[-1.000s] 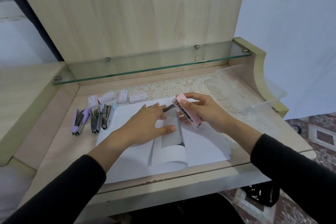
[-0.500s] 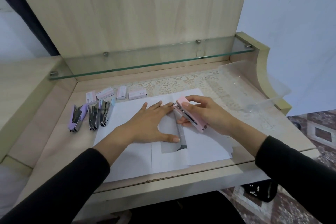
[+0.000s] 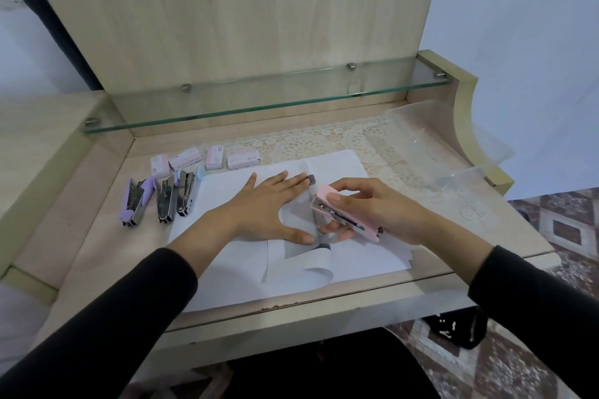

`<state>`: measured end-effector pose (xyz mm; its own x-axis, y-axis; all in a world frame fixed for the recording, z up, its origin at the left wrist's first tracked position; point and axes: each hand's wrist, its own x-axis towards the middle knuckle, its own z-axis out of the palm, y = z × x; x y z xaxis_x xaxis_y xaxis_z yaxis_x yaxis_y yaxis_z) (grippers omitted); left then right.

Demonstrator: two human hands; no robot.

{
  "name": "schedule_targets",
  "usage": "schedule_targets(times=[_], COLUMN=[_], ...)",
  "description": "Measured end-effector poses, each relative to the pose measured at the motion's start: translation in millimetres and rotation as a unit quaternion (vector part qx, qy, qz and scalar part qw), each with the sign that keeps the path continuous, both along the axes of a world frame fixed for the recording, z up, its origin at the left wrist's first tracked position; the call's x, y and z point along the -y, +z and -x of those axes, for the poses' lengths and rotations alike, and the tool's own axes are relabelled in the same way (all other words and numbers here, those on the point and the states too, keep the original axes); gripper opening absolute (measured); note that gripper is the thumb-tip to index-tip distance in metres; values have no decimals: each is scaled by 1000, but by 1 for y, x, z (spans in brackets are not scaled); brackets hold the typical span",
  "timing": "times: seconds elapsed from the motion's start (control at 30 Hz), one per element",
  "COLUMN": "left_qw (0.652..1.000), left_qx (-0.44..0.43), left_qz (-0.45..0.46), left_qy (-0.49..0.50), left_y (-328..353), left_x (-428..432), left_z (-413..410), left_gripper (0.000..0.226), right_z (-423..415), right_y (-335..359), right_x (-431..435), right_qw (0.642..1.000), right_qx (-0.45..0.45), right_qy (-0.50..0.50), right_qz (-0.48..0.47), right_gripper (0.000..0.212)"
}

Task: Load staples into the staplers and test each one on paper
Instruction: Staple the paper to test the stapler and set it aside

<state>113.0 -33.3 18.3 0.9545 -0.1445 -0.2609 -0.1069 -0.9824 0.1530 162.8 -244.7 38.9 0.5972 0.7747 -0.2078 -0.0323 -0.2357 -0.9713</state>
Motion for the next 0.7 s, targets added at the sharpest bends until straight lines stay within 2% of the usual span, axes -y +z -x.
schedule_targets(times=[0.27,0.43,0.6,0.7], left_qw=[1000,1000,999,998], left_qx=[1,3,18,18], left_qz=[-21,-5,12,25], left_qy=[-3,4,25,46], left_y=[0,2,8,9], left_x=[0,2,7,15], left_z=[-1,-1,-6,-6], left_gripper=[114,112,96,100], right_z=[17,29,38,42], right_y=[7,11,11,15], right_x=[16,25,31,34], right_qw=[999,998,996,996], right_qx=[28,27,34,45], right_qy=[37,57,72,76], right_qz=[29,24,30,33], right_gripper=[40,27,27,26])
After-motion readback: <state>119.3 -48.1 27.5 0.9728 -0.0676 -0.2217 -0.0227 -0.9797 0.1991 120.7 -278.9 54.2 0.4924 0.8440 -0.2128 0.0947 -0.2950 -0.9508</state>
